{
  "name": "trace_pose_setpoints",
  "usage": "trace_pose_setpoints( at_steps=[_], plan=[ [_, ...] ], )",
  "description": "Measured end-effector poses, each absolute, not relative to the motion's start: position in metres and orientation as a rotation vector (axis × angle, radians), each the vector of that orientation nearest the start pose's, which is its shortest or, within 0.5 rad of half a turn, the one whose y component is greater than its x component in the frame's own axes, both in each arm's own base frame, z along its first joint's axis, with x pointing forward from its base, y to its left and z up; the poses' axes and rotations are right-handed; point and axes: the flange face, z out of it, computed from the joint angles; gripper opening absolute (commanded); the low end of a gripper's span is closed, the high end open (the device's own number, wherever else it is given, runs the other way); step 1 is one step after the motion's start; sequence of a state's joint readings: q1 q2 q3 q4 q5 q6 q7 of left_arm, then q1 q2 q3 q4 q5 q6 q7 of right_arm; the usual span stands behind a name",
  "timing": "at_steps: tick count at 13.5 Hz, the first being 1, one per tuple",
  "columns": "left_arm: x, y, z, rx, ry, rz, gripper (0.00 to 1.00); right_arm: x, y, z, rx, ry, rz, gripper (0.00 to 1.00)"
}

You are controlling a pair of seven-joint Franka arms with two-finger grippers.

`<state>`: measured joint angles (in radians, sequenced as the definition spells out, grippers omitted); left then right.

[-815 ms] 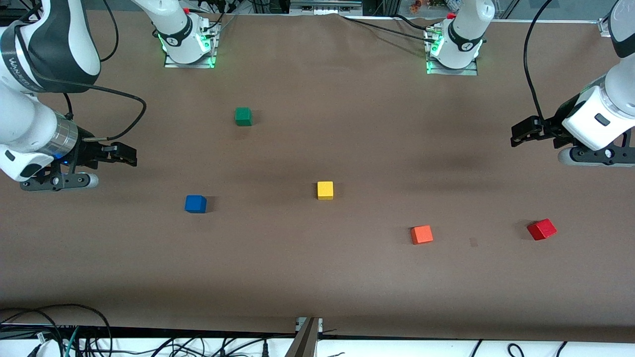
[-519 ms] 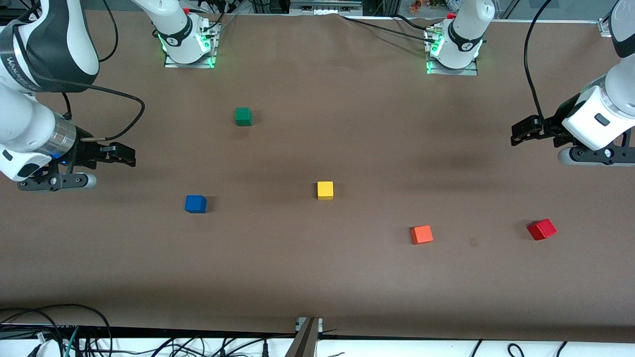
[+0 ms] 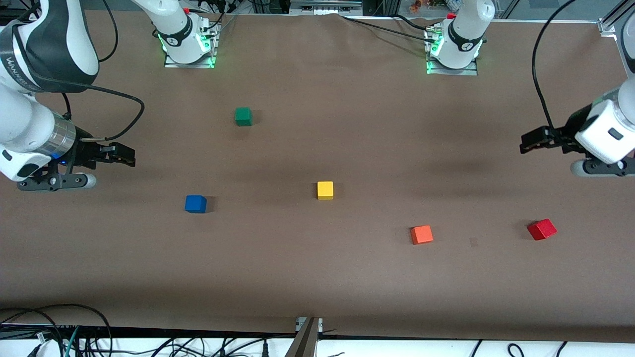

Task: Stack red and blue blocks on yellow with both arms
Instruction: 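Reach the left gripper down to the red block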

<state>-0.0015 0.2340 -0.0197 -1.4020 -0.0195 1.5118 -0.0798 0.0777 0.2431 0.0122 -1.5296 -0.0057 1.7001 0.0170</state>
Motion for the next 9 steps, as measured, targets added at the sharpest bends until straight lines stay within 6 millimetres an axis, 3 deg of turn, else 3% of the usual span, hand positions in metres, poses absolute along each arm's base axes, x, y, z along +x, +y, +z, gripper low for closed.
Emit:
trace_pose_setpoints(
  at_steps=[2,5,9],
  plan=[
    [0.642,0.01,0.524,-3.15,-0.155,0.184,1.0,0.627,0.055,0.511,-3.144,-0.115,0.114,1.0],
    [0.677,0.054,0.452,-3.149,-0.246,0.153,1.0,0.627,0.055,0.51,-3.144,-0.115,0.114,1.0],
    [0.699,0.079,0.389,-3.125,-0.287,0.121,1.0,0.627,0.055,0.51,-3.144,-0.114,0.115,1.0]
  ],
)
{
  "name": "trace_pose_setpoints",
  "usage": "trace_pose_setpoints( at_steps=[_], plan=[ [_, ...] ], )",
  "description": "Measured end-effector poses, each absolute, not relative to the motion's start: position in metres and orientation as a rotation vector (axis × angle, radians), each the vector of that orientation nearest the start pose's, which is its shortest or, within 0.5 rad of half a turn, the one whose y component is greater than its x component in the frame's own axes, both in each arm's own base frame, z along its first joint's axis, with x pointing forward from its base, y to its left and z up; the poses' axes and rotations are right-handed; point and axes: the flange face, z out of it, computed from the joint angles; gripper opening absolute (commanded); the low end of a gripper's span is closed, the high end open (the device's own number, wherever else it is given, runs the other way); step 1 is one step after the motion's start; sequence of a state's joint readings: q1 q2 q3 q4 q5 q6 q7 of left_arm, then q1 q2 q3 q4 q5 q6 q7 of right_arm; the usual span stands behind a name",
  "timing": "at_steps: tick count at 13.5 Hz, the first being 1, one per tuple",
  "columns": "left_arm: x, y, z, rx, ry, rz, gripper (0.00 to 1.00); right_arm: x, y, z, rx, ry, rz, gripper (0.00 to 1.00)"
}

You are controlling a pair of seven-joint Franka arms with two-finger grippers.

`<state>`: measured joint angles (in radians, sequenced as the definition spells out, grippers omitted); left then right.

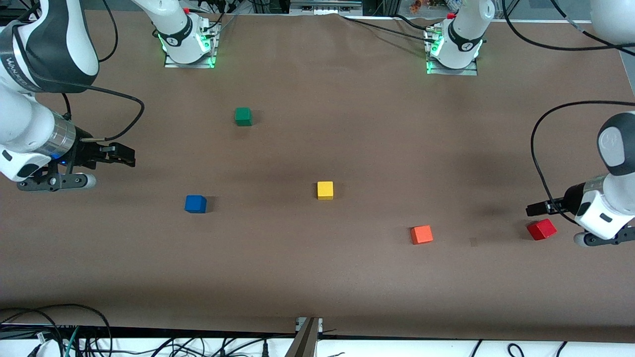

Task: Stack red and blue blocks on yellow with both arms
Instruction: 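Reach the left gripper down to the red block, then close the left gripper on the red block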

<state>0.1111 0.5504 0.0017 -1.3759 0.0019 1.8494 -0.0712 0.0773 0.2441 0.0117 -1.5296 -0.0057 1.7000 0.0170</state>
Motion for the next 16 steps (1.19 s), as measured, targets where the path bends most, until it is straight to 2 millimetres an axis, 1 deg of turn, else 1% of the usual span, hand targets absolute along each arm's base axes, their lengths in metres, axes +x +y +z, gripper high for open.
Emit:
trace_pose_setpoints(
  at_steps=[2,4,6,8,10,12,15,16],
  plan=[
    [0.706,0.102,0.364,-3.118,-0.332,0.091,1.0,0.627,0.054,0.51,-3.144,-0.112,0.116,1.0],
    [0.706,0.12,0.343,-3.113,-0.37,0.1,1.0,0.627,0.053,0.51,-3.144,-0.111,0.116,1.0],
    [0.709,0.128,0.327,-3.095,-0.369,0.096,1.0,0.627,0.053,0.51,-3.144,-0.111,0.116,1.0],
    [0.714,0.139,0.31,-3.085,-0.38,0.034,1.0,0.627,0.053,0.509,-3.144,-0.111,0.117,1.0],
    [0.72,0.153,0.287,-3.078,-0.404,-0.042,1.0,0.627,0.053,0.509,-3.144,-0.111,0.117,1.0],
    [0.719,0.17,0.266,-3.072,-0.437,-0.061,1.0,0.627,0.053,0.509,-3.144,-0.111,0.117,1.0],
    [0.714,0.196,0.246,-3.058,-0.523,-0.069,1.0,0.627,0.053,0.509,-3.144,-0.111,0.117,1.0],
    [0.713,0.2,0.242,-3.05,-0.568,-0.068,1.0,0.627,0.053,0.509,-3.144,-0.111,0.117,1.0]
  ],
)
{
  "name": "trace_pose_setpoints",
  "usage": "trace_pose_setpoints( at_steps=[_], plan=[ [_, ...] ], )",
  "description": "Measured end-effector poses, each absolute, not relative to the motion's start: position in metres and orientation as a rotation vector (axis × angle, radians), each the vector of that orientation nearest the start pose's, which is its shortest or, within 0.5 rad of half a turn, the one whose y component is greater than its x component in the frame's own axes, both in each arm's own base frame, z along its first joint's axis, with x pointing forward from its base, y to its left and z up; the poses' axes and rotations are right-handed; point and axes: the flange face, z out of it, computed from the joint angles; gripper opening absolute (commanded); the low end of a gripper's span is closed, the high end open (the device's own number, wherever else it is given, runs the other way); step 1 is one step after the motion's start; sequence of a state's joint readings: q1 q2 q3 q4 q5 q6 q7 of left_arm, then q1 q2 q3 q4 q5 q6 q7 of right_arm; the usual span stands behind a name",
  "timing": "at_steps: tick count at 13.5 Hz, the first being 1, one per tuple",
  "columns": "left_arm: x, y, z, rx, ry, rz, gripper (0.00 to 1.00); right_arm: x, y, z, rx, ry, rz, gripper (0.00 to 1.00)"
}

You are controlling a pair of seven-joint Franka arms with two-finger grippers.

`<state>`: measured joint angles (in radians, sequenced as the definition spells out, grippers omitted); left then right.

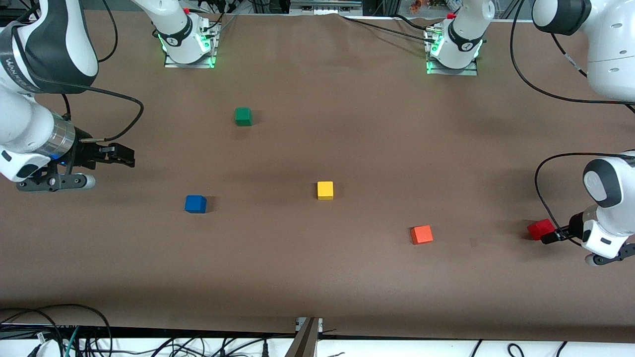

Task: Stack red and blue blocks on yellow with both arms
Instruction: 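Close the left gripper on the red block, then carry the red block to the yellow block while the right gripper grasps the blue block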

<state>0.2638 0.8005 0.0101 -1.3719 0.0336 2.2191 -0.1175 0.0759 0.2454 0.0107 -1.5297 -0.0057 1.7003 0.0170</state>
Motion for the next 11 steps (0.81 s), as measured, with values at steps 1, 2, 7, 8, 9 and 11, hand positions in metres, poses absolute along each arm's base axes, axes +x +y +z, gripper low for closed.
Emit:
trace_pose_setpoints(
  at_steps=[1,2,7,8,9,11],
  plan=[
    [0.713,0.2,0.239,-3.043,-0.61,-0.064,1.0,0.627,0.053,0.509,-3.144,-0.111,0.117,1.0],
    [0.712,0.199,0.235,-3.04,-0.634,-0.059,1.0,0.627,0.053,0.509,-3.144,-0.111,0.117,1.0],
    [0.708,0.203,0.21,-3.033,-0.675,-0.046,1.0,0.627,0.053,0.508,-3.144,-0.118,0.119,1.0],
    [0.705,0.204,0.207,-3.033,-0.678,-0.034,1.0,0.627,0.053,0.508,-3.142,-0.14,0.12,1.0],
    [0.703,0.204,0.203,-3.033,-0.681,-0.023,1.0,0.628,0.053,0.507,-3.14,-0.169,0.123,1.0],
    [0.699,0.204,0.197,-3.033,-0.68,-0.01,0.64,0.632,0.056,0.498,-3.131,-0.199,0.127,1.0]
  ],
)
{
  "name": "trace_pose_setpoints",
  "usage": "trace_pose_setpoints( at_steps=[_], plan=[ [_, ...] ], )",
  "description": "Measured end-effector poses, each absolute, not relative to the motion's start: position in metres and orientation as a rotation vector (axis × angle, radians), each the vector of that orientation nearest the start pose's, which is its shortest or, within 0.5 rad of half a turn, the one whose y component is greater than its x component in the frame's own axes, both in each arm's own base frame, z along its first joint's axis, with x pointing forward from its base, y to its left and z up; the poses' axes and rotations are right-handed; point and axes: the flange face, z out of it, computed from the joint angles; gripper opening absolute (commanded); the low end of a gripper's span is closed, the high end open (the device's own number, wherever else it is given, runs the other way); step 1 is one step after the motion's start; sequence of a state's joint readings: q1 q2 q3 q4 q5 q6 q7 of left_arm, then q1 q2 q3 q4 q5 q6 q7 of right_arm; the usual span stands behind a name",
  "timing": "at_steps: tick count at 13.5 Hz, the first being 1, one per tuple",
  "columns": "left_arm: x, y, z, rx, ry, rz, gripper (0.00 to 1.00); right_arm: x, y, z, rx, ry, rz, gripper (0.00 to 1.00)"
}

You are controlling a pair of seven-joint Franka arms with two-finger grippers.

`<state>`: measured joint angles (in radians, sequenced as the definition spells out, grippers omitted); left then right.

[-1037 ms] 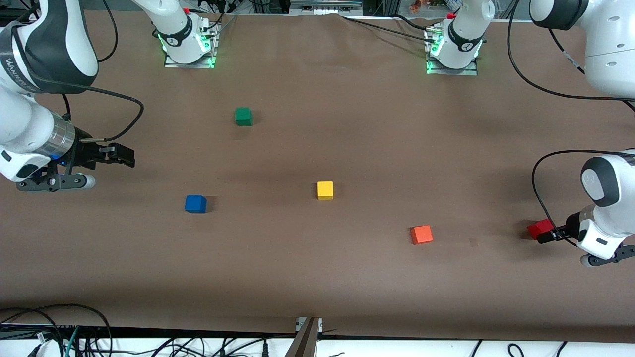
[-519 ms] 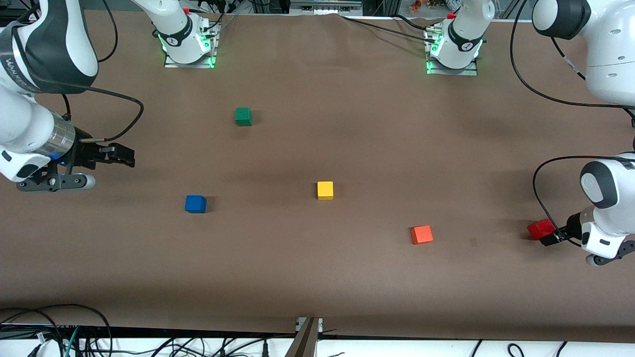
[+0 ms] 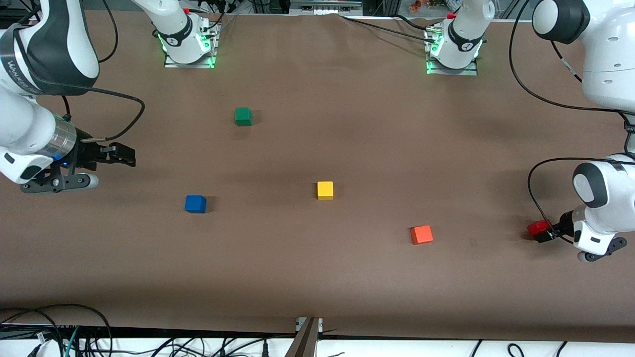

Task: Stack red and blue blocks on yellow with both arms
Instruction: 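Carry the red block to the yellow block while the right gripper grasps the blue block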

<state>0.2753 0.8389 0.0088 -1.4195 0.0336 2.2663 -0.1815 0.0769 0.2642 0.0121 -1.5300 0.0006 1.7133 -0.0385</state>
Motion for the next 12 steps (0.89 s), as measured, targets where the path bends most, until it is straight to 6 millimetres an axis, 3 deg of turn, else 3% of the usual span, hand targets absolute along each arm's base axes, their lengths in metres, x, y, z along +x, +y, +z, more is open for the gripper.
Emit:
trace_pose_setpoints(
  at_steps=[1,3,6,8,10,12],
  plan=[
    [0.699,0.203,0.195,-3.035,-0.678,-0.006,0.36,0.638,0.059,0.49,-3.117,-0.201,0.098,1.0],
    [0.698,0.202,0.195,-3.037,-0.671,-0.005,0.19,0.654,0.066,0.464,-3.09,-0.193,0.04,1.0],
    [0.699,0.2,0.198,-3.045,-0.649,-0.001,0.18,0.683,0.078,0.398,-3.078,-0.198,-0.032,1.0],
    [0.704,0.182,0.217,-3.077,-0.595,0.043,0.22,0.694,0.084,0.35,-3.074,-0.197,-0.036,1.0],
    [0.717,0.131,0.261,-3.122,-0.481,0.063,0.25,0.699,0.084,0.308,-3.075,-0.191,-0.016,1.0],
    [0.726,0.053,0.307,-3.148,-0.312,0.035,0.22,0.698,0.086,0.28,-3.073,-0.187,0.034,1.0]
  ],
)
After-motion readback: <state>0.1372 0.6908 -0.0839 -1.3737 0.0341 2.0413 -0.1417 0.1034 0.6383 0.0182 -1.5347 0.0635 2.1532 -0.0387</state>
